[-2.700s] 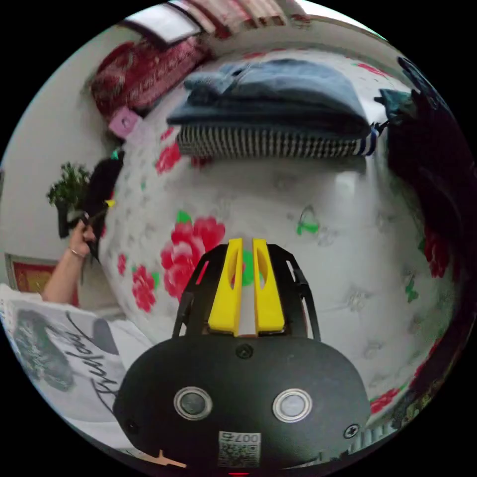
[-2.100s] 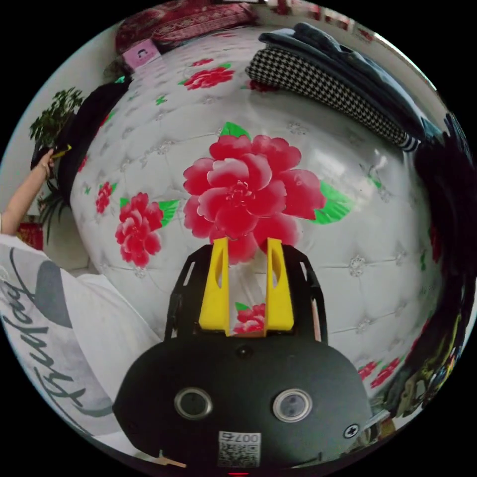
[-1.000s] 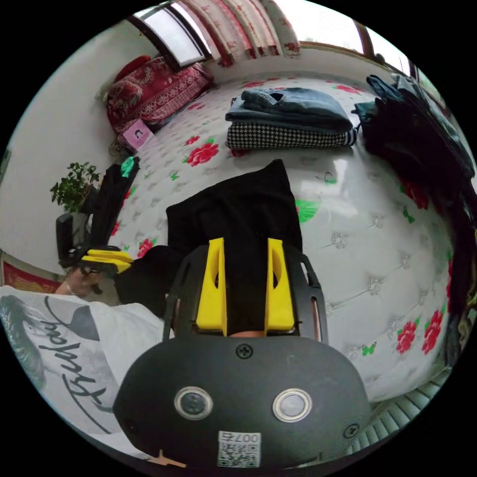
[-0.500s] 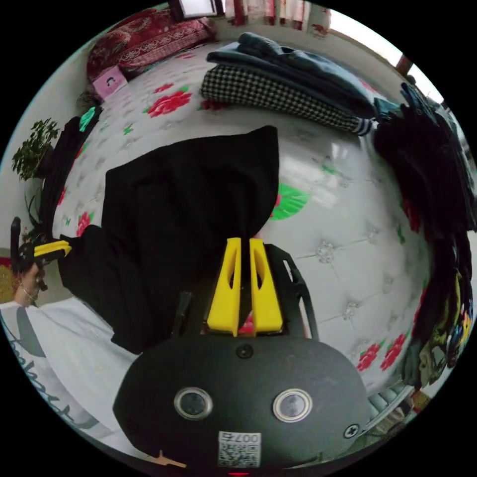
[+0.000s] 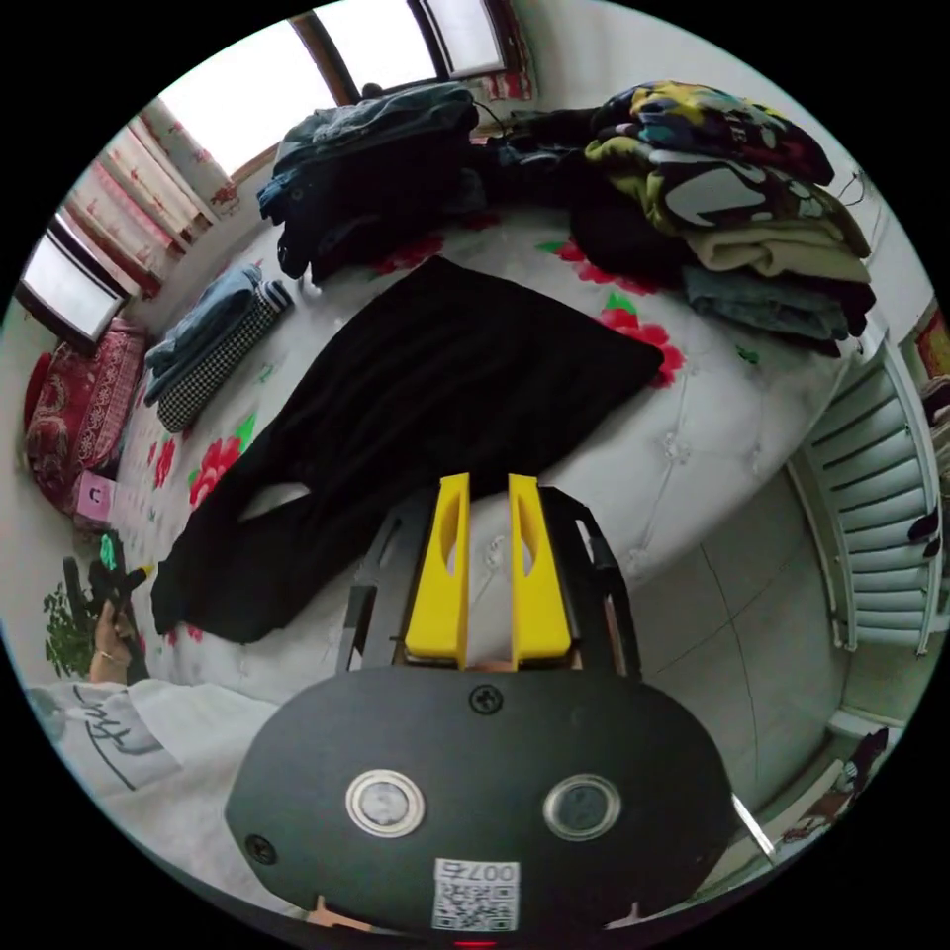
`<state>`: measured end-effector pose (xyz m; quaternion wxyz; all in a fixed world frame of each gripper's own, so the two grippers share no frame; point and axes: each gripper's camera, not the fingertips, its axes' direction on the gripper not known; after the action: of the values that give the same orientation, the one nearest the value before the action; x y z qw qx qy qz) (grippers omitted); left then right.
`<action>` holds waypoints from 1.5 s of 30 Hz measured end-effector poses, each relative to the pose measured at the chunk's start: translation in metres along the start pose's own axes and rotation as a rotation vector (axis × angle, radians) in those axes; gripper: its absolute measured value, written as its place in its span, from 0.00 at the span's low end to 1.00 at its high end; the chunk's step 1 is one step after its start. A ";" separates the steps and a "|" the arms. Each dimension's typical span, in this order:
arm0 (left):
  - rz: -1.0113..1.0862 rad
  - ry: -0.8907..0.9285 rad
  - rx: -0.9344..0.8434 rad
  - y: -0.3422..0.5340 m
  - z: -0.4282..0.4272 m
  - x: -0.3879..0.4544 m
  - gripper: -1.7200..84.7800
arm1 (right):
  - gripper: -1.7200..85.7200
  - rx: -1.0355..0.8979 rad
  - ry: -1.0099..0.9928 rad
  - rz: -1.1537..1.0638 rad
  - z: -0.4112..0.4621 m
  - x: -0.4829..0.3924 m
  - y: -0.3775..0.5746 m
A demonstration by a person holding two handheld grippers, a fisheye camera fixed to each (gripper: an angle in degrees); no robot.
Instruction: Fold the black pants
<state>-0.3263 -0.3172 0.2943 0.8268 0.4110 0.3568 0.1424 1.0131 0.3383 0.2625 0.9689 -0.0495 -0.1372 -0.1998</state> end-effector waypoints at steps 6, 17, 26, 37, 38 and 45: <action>-0.103 -0.059 0.086 0.050 -0.021 -0.010 0.07 | 0.10 0.038 -0.076 -0.137 -0.016 -0.028 0.016; 0.071 -0.290 -0.129 0.084 0.045 0.026 0.11 | 0.13 -0.052 -0.125 -0.440 0.008 -0.121 -0.093; -0.078 -0.069 -0.021 0.078 -0.018 0.013 0.01 | 0.04 -0.183 0.023 -0.548 0.053 -0.141 -0.130; -0.265 -0.093 0.285 -0.053 -0.110 -0.059 0.02 | 0.03 0.138 -0.147 -0.412 -0.047 -0.118 -0.188; -0.307 -0.136 0.236 -0.073 -0.097 -0.069 0.03 | 0.04 0.113 -0.143 -0.384 -0.040 -0.120 -0.195; -0.226 -0.146 0.115 -0.057 -0.036 -0.051 0.07 | 0.08 0.024 -0.155 -0.333 -0.063 -0.076 -0.159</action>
<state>-0.3907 -0.3588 0.2589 0.8362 0.4242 0.3474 -0.0026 0.8976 0.2119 0.1869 0.9095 -0.0295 -0.2200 -0.3514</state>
